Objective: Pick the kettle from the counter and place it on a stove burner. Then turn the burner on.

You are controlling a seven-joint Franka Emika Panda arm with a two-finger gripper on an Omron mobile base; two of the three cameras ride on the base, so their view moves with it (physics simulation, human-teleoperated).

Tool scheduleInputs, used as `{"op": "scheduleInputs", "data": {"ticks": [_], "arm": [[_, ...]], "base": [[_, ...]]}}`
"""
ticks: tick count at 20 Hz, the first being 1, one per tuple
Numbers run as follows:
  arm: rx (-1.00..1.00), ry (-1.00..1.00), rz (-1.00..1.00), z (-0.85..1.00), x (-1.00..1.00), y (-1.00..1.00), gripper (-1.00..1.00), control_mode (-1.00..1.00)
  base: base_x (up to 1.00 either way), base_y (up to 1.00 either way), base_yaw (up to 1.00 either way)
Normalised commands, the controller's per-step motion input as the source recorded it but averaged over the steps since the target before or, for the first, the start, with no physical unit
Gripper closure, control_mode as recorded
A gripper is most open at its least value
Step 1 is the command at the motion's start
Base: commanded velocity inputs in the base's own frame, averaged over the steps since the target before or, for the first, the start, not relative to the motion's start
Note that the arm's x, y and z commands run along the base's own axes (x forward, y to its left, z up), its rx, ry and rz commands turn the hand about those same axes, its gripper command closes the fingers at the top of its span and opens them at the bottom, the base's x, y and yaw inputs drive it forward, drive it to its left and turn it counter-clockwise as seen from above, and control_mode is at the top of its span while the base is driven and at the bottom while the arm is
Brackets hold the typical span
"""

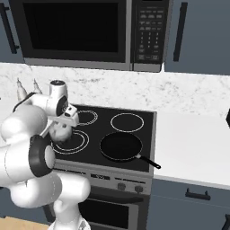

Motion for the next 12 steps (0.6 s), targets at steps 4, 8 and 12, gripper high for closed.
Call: {"op": "scheduleInputs", "data": {"ticks": [4, 8, 12], "arm": [[-0.02, 0.15, 0.0, -0.32, 0.09, -0.26, 1.0, -1.0], [-0.01, 0.03, 0.0, -0.16, 0.0, -0.28, 1.0, -1.0], [0.0, 0.0, 0.0, -0.24, 0.0, -0.17, 1.0, -1.0]], "base": [[0.0, 0.0, 0.0], [0.0, 0.0, 0.0], [0.0, 0.0, 0.0]]}}
